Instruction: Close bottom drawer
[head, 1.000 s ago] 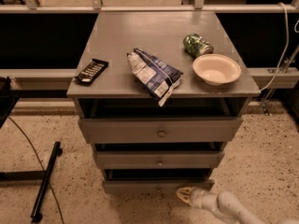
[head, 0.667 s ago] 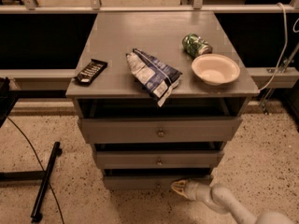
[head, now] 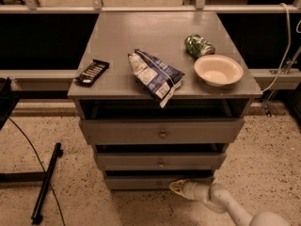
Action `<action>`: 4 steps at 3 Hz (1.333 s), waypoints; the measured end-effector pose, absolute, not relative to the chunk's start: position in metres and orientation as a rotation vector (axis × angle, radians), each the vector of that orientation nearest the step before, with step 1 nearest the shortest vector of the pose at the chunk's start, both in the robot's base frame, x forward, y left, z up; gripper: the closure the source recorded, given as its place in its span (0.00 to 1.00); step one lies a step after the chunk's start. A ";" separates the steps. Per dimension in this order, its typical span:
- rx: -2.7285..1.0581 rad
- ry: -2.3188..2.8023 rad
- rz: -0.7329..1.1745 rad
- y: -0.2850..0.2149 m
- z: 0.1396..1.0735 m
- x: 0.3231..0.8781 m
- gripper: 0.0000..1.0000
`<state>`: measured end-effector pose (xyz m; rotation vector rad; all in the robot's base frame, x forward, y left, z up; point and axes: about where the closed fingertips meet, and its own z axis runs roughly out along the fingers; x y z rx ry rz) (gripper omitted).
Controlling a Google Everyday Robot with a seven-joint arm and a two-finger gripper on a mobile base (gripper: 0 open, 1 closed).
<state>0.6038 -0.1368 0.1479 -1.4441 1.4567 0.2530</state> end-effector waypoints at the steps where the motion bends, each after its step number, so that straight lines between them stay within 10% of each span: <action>1: -1.444 1.457 0.253 -0.137 0.148 0.602 1.00; 4: -1.444 1.457 0.253 -0.137 0.148 0.602 0.91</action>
Offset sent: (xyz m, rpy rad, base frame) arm -0.1250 -0.0067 0.0239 0.0504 -0.0527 0.1159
